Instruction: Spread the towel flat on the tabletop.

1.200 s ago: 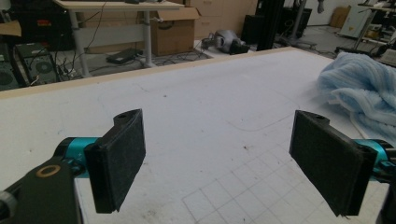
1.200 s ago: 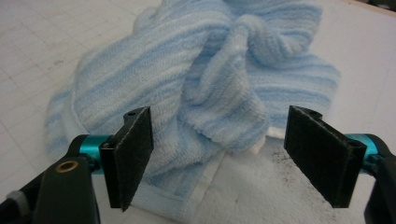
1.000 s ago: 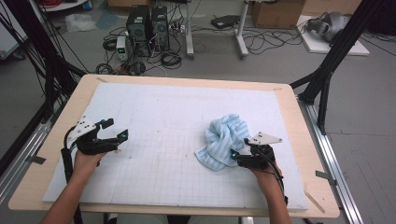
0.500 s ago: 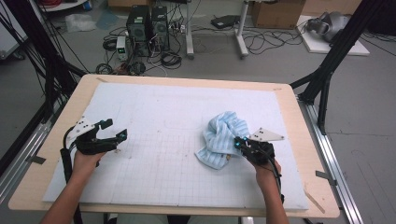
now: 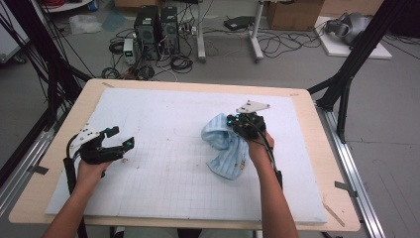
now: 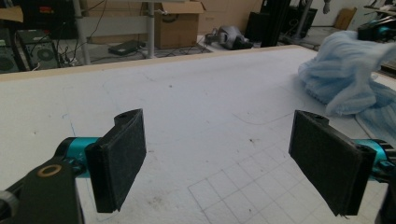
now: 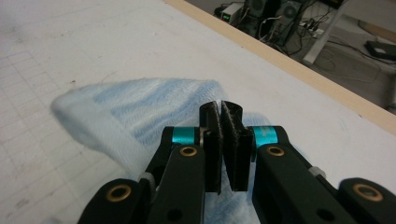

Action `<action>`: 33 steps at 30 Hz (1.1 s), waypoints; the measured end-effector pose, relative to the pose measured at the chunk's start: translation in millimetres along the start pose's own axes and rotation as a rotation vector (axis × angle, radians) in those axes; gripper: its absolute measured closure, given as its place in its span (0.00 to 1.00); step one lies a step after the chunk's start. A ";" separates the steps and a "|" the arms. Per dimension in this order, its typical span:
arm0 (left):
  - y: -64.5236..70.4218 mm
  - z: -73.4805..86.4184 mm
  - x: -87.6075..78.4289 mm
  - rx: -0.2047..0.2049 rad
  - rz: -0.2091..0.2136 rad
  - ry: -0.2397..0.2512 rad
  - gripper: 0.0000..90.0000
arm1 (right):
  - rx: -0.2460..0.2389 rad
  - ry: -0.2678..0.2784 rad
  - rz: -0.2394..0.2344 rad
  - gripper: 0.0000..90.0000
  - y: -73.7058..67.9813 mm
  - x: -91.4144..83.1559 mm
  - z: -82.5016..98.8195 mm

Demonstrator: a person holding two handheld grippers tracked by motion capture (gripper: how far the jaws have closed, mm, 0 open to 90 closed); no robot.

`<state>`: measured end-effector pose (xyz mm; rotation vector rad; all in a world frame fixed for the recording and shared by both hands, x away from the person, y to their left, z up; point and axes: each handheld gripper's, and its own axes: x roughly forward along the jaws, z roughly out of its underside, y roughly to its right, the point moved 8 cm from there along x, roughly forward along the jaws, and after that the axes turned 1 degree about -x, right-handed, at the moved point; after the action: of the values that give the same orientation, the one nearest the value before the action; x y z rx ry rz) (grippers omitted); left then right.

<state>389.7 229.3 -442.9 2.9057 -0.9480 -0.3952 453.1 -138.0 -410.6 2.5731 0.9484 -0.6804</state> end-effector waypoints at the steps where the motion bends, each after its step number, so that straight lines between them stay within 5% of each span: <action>1: -0.2 0.1 0.3 -0.001 0.000 0.001 0.21 | -0.005 -0.003 -0.009 0.97 -2.0 6.3 -4.7; 9: -4.9 1.7 -0.5 -0.020 -0.021 -0.008 0.22 | -0.042 -0.068 -0.021 0.97 -12.4 58.7 -23.4; 13: -5.2 2.3 -0.9 -0.025 -0.021 -0.011 0.22 | -0.025 -0.098 0.082 0.97 1.6 74.7 -22.8; 17: -4.5 3.4 0.1 -0.027 -0.018 -0.014 0.22 | 0.080 -0.100 0.245 0.97 34.4 70.7 -19.8; 19: -4.8 3.4 0.5 -0.028 -0.018 -0.012 0.22 | 0.144 -0.088 0.281 0.94 46.1 65.8 -16.5; 24: -5.4 4.2 1.0 -0.029 -0.019 -0.017 0.22 | 0.167 -0.043 0.248 0.71 45.0 52.8 -15.7; 26: -5.1 3.8 0.7 -0.029 -0.021 -0.015 0.22 | 0.179 -0.003 0.193 0.64 39.3 44.9 -17.6; 30: -5.5 3.4 -0.1 -0.028 -0.023 -0.015 0.22 | 0.141 0.019 0.145 0.59 24.1 27.4 -15.4; 31: -5.7 3.3 -0.3 -0.029 -0.025 -0.014 0.22 | 0.115 0.010 0.093 0.54 11.1 19.4 -8.0; 33: -6.3 3.3 -0.6 -0.029 -0.025 -0.014 0.22 | 0.116 -0.006 0.064 0.54 4.8 17.2 -2.6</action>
<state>392.0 234.8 -446.8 2.8953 -0.9006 -0.4272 468.7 -131.4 -417.0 2.6876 0.8446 -0.7453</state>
